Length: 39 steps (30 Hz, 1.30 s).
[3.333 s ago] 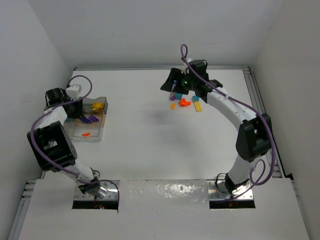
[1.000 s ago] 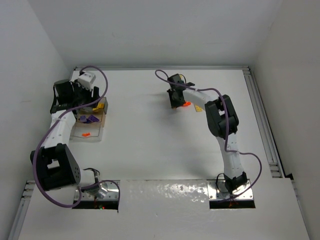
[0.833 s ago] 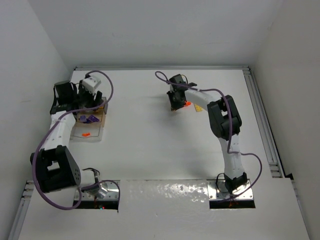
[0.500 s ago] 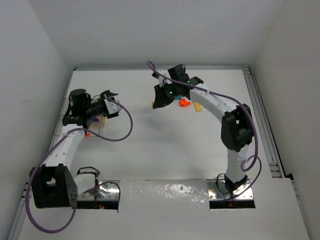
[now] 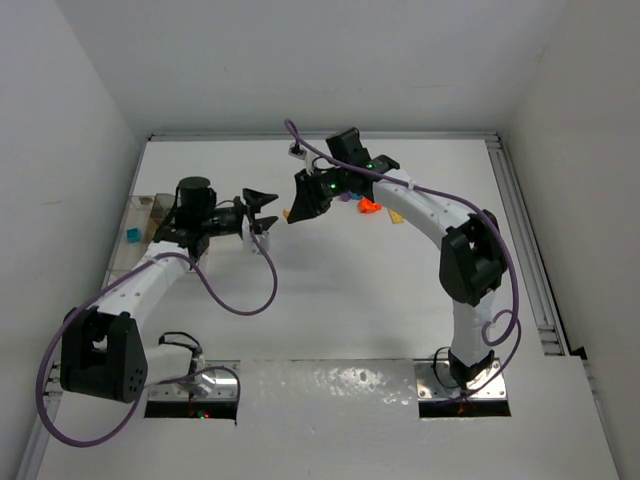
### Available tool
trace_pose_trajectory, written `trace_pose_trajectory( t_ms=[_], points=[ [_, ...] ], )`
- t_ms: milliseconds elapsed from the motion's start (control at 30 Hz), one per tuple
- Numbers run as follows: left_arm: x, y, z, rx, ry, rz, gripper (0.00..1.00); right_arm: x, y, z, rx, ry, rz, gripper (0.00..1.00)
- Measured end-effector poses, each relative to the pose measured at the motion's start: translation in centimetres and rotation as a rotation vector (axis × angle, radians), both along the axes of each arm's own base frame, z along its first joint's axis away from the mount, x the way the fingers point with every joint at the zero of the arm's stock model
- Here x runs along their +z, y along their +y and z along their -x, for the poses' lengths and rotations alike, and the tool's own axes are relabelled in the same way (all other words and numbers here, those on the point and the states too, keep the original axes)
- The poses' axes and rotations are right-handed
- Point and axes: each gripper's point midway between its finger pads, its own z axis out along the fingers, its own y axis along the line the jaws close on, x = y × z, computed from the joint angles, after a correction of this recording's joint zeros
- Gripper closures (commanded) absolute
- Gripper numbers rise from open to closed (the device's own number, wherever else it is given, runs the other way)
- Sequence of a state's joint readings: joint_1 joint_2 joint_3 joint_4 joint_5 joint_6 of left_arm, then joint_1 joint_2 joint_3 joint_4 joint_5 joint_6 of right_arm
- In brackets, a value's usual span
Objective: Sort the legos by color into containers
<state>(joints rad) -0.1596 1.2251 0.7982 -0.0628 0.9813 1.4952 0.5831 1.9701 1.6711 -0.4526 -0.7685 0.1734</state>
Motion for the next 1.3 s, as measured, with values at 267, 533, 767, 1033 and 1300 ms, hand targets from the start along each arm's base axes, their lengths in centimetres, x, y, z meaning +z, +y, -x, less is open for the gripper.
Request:
trace_pose_trajectory(
  t_ms=[267,533,767,1033,1300],
  points=[
    [-2.3,-1.3,0.6,-0.082,-0.006,-0.066,0.59,0.2,1.2,1.2,0.035,0.005,-0.012,1.0],
    [-2.8,-2.0,1.3,-0.112,-0.005,-0.091,0.88,0.3,1.3,1.5,0.044,0.01,-0.017,1.0],
    [-3.0,-1.8,1.2,-0.104,0.004,-0.097,1.0,0.7,1.3,1.3,0.038,-0.007,-0.022,1.0],
    [-3.6,-1.2,0.6,-0.033,0.055,-0.115,1.0,0.6,0.7,0.9,0.006,-0.024,0.008,0.37],
    [-4.4,7.6,-3.6,0.402,0.33,-0.024,1.0,0.7,-5.3,-1.9,-0.243,-0.016,-0.005,0.29]
  ],
)
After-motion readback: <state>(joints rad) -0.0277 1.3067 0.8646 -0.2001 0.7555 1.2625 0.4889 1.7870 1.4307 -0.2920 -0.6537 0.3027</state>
